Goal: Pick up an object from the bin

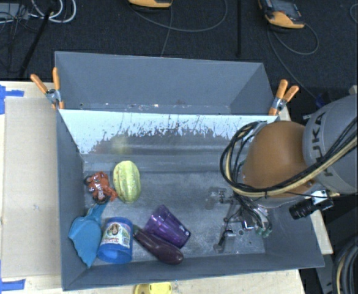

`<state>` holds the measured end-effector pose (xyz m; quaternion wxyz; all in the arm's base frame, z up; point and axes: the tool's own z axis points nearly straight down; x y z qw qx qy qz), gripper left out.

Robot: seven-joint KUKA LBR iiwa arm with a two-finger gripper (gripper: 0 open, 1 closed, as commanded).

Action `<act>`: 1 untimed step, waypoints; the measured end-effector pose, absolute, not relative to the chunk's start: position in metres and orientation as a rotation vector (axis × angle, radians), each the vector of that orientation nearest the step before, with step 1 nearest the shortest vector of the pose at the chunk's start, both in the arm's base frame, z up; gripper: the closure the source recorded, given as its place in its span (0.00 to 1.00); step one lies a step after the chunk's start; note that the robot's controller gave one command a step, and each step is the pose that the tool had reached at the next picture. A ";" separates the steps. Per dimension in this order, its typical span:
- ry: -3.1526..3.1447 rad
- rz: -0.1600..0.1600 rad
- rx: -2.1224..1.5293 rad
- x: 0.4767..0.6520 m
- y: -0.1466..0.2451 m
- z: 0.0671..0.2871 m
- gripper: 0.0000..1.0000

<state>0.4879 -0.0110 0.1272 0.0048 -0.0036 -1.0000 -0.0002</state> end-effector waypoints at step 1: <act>-3.140 0.000 -0.011 0.490 -0.011 0.131 0.00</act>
Offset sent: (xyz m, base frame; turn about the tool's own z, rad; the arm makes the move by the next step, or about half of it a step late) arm 0.0113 0.0392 -0.0572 -0.0851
